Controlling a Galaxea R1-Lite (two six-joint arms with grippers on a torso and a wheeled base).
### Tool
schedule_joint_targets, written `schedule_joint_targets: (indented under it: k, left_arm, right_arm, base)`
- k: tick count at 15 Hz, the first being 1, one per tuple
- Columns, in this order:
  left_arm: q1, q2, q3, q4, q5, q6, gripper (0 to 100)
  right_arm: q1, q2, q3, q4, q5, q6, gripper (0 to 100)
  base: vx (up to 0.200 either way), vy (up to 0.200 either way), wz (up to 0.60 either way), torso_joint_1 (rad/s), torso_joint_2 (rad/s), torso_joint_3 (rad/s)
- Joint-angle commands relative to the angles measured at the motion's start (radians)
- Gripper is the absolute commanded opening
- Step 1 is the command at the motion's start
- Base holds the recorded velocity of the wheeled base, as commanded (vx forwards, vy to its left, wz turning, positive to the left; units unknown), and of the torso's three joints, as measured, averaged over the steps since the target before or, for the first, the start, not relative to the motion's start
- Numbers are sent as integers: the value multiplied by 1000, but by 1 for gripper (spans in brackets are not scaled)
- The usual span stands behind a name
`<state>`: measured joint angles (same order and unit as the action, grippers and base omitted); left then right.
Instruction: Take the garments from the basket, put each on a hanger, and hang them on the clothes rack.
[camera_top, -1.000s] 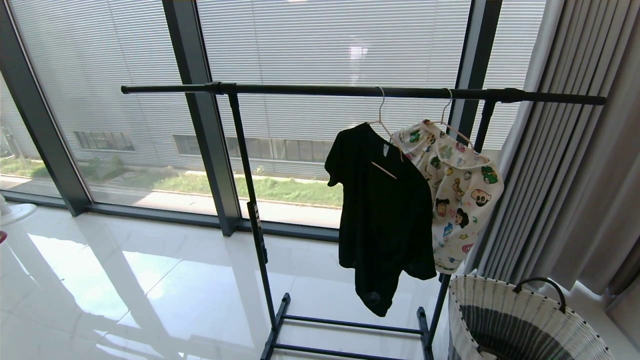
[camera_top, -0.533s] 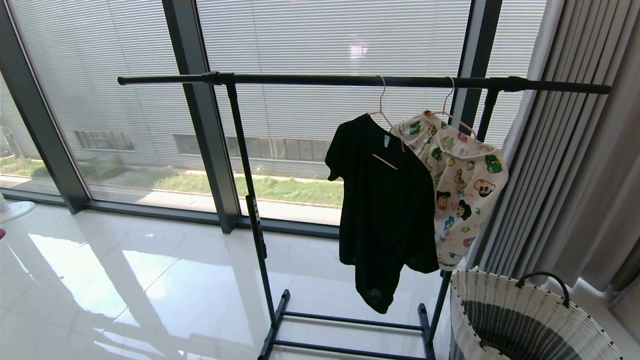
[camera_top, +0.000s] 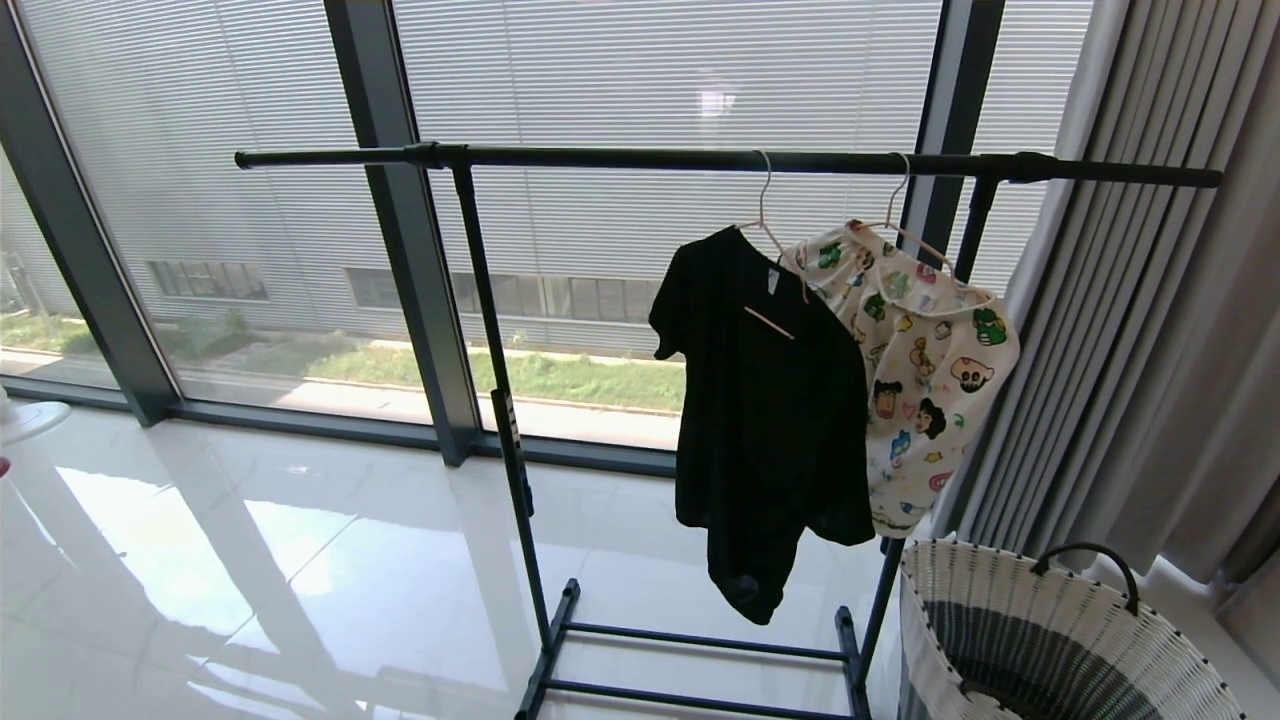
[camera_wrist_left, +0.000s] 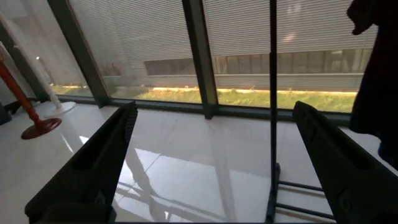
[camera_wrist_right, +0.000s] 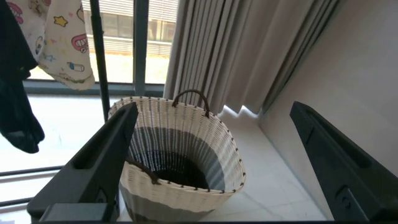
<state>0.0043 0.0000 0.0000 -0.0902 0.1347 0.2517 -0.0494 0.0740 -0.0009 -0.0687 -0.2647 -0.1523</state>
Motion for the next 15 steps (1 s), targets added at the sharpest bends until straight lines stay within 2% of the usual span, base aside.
schedule_joint_targets:
  k: [1, 4, 5, 7, 10, 15]
  left_arm:
    - [0, 0, 0, 4, -61, -61, 100]
    - [0, 0, 0, 7, -67, -178, 100]
    - [0, 0, 0, 6, -69, -190, 100]
    - [0, 0, 0, 7, -98, -192, 100]
    - [0, 0, 0, 7, -92, -195, 100]
    - [0, 0, 0, 4, -10, -175, 100]
  right_arm:
    - [0, 4, 1, 1, 1, 2, 100]
    - [0, 4, 1, 3, -1, 34, 100]
    - [0, 4, 1, 3, -2, 36, 100]
    - [0, 4, 1, 3, -1, 34, 100]
    - [0, 4, 1, 3, -2, 36, 100]
    - [0, 4, 1, 4, -5, 46, 100]
  base:
    - [0, 0, 0, -95, 222, 129]
    - [0, 0, 0, -160, 387, 222]
    - [0, 0, 0, -178, 452, 261]
    - [0, 0, 0, -181, 474, 278]
    - [0, 0, 0, -178, 466, 292]
    - [0, 0, 0, -52, 144, 93]
